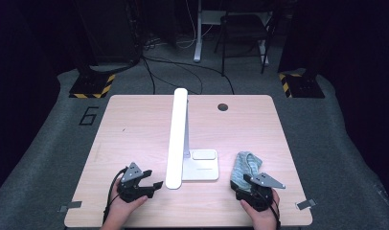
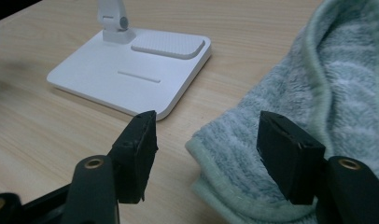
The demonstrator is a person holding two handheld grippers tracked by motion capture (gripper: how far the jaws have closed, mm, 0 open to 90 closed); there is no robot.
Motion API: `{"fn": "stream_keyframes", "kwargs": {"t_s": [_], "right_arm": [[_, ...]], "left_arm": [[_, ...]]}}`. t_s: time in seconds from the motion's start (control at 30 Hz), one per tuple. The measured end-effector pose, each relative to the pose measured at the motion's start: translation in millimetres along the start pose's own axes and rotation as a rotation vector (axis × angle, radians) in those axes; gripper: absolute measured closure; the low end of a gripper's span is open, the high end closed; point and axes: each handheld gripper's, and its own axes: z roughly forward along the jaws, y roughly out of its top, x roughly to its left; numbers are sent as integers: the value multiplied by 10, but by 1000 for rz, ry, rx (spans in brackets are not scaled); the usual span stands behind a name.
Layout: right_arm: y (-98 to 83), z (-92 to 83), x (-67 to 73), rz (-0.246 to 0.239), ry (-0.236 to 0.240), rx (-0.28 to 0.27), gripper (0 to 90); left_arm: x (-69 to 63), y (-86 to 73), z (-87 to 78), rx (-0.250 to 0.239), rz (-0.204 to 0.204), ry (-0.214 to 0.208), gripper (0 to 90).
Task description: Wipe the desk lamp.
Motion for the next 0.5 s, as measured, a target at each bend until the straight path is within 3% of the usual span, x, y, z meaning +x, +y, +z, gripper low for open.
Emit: {"fn": "stream_keyframes", "kwargs": {"t_s": [0.17, 0.4, 0.47, 0.5], "right_arm": [[-18, 35, 26, -9, 21, 12, 378], [-20, 49, 21, -5, 17, 20, 378], [-19, 43, 10, -4, 18, 16, 378], [-16, 38, 3, -1, 11, 11, 378]], "left_arm": [[-1, -8, 44, 20, 1, 1, 332], [4, -11, 57, 17, -11, 1, 332], [20, -4, 44, 22, 7, 4, 332], [22, -7, 46, 17, -8, 3, 332]]}}
